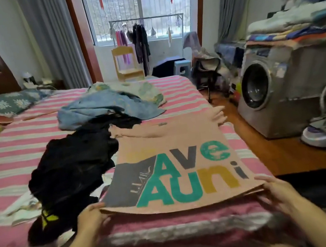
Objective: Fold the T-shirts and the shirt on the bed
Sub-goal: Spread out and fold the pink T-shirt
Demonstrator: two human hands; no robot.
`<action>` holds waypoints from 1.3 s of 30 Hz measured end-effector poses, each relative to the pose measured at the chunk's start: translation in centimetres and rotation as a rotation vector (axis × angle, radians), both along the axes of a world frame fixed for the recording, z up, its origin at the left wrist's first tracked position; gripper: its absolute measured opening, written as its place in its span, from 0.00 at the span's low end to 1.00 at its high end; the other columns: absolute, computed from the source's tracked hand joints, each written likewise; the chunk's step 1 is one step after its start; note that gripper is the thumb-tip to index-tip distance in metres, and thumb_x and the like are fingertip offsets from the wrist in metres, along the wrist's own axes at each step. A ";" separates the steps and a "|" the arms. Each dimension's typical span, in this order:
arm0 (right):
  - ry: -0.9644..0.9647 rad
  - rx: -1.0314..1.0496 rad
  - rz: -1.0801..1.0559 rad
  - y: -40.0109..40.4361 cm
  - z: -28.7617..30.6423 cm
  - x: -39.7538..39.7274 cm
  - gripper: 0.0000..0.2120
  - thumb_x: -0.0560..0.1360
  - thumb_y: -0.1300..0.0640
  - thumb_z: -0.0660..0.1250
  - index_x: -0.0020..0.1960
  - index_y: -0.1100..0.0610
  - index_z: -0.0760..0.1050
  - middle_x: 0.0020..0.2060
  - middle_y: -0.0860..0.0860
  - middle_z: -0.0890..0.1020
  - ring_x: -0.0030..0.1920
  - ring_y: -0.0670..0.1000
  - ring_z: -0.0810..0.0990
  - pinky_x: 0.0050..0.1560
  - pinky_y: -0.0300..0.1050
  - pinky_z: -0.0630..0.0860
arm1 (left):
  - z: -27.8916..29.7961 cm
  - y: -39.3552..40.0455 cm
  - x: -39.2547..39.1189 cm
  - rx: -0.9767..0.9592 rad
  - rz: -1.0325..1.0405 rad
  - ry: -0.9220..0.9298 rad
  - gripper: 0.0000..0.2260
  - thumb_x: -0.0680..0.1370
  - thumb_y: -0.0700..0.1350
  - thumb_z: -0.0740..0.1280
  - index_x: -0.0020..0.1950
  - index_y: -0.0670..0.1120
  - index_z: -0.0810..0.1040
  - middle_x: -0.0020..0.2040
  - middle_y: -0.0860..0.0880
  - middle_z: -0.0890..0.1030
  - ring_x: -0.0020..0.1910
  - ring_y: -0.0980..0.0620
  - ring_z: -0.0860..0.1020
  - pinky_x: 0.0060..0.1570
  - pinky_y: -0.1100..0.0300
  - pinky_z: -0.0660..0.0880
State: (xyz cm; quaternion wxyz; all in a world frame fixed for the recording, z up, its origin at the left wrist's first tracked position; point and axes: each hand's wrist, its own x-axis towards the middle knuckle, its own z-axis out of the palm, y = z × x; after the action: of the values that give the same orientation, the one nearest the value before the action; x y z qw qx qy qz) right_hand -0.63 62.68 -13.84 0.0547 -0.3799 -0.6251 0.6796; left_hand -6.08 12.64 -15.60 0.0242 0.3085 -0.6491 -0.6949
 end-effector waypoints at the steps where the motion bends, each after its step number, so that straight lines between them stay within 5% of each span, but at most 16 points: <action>1: -0.043 0.008 0.005 -0.1 -0.7 0.7 0.20 0.81 0.73 0.51 0.61 0.62 0.79 0.42 0.59 0.81 0.39 0.54 0.79 0.32 0.42 0.79 | -1.4 -0.4 0.2 -0.028 0.015 -0.054 0.08 0.77 0.28 0.62 0.53 0.33 0.79 0.33 0.39 0.79 0.27 0.46 0.76 0.27 0.59 0.75; 4: -0.082 -0.007 0.016 -0.3 -1.6 1.6 0.20 0.82 0.72 0.49 0.59 0.60 0.78 0.45 0.60 0.80 0.42 0.55 0.79 0.30 0.41 0.81 | -3.1 -1.3 0.9 -0.049 0.044 -0.109 0.10 0.80 0.29 0.58 0.49 0.36 0.78 0.36 0.36 0.79 0.21 0.47 0.77 0.18 0.63 0.74; 8: -0.033 -0.120 0.005 0.0 -1.1 1.5 0.12 0.78 0.71 0.59 0.58 0.64 0.76 0.51 0.61 0.79 0.54 0.60 0.79 0.48 0.52 0.80 | -2.3 -1.5 0.8 -0.022 0.091 -0.094 0.05 0.79 0.36 0.66 0.44 0.40 0.80 0.38 0.40 0.79 0.32 0.47 0.77 0.28 0.60 0.78; 11: 0.063 -0.137 -0.048 -0.3 0.3 1.3 0.05 0.78 0.70 0.63 0.52 0.65 0.77 0.47 0.60 0.82 0.48 0.57 0.82 0.49 0.53 0.79 | -1.0 -1.4 0.4 -0.080 0.060 0.007 0.05 0.78 0.32 0.67 0.50 0.38 0.82 0.43 0.39 0.82 0.38 0.46 0.80 0.28 0.63 0.80; 14: 0.076 0.000 -0.087 -0.7 0.9 1.0 0.10 0.78 0.75 0.61 0.54 0.67 0.78 0.45 0.60 0.80 0.45 0.56 0.81 0.44 0.49 0.81 | 0.0 -1.3 0.1 -0.124 0.066 0.086 0.10 0.77 0.26 0.65 0.50 0.39 0.81 0.41 0.38 0.81 0.36 0.45 0.79 0.31 0.65 0.80; 17: -0.015 0.183 -0.080 -0.4 0.1 1.2 0.13 0.76 0.76 0.61 0.48 0.64 0.81 0.49 0.60 0.80 0.49 0.59 0.81 0.32 0.43 0.81 | -0.6 -2.6 -0.1 -0.291 0.055 0.001 0.12 0.75 0.28 0.66 0.43 0.44 0.82 0.39 0.39 0.82 0.36 0.43 0.81 0.43 0.53 0.84; 20: -0.169 0.389 0.002 0.3 -2.2 1.0 0.15 0.75 0.76 0.61 0.43 0.61 0.82 0.55 0.60 0.80 0.51 0.62 0.82 0.39 0.49 0.82 | -1.8 -3.6 0.5 -0.605 -0.087 -0.154 0.13 0.71 0.31 0.69 0.39 0.49 0.83 0.42 0.45 0.85 0.44 0.42 0.83 0.54 0.46 0.81; 24: -0.456 0.779 0.344 0.5 -2.5 -0.1 0.08 0.79 0.64 0.64 0.50 0.60 0.83 0.52 0.58 0.82 0.53 0.59 0.80 0.53 0.50 0.78 | -2.5 -3.6 0.8 -0.873 -0.398 -0.276 0.08 0.75 0.37 0.69 0.38 0.47 0.83 0.42 0.44 0.83 0.45 0.40 0.81 0.44 0.54 0.77; 27: -0.659 1.077 0.544 0.1 0.1 -1.8 0.07 0.79 0.58 0.64 0.51 0.59 0.79 0.46 0.56 0.79 0.46 0.56 0.78 0.37 0.44 0.72 | -0.5 -3.2 -0.3 -1.066 -0.602 -0.369 0.05 0.74 0.43 0.66 0.40 0.45 0.81 0.42 0.43 0.82 0.41 0.42 0.80 0.37 0.56 0.73; 30: -0.556 1.276 0.516 -0.3 3.4 -5.1 0.06 0.78 0.56 0.64 0.49 0.57 0.78 0.46 0.55 0.79 0.43 0.56 0.79 0.37 0.44 0.75 | 2.8 -1.3 -3.0 -1.172 -0.625 -0.222 0.05 0.74 0.45 0.65 0.41 0.47 0.79 0.44 0.44 0.82 0.44 0.41 0.79 0.43 0.54 0.76; 35: -0.379 1.214 0.559 -3.4 6.5 -11.9 0.06 0.80 0.55 0.66 0.52 0.56 0.78 0.46 0.54 0.80 0.42 0.52 0.79 0.35 0.43 0.74 | 4.0 4.5 -8.9 -1.163 -0.733 0.044 0.10 0.78 0.44 0.63 0.51 0.48 0.84 0.53 0.45 0.85 0.48 0.44 0.80 0.49 0.56 0.77; 39: -0.227 1.154 0.714 -7.2 3.2 -18.0 0.12 0.80 0.57 0.63 0.62 0.52 0.77 0.59 0.52 0.81 0.55 0.53 0.80 0.56 0.49 0.80 | -0.1 6.7 -13.9 -1.222 -0.851 -0.016 0.16 0.81 0.50 0.63 0.67 0.47 0.76 0.65 0.41 0.77 0.61 0.40 0.76 0.61 0.49 0.74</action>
State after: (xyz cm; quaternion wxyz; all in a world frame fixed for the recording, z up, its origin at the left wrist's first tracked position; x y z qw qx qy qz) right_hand -18.66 55.49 -10.64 -0.0447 -0.1297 -0.9758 0.1704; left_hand -19.96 19.37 -15.70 -0.0844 -0.0330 -0.9834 -0.1571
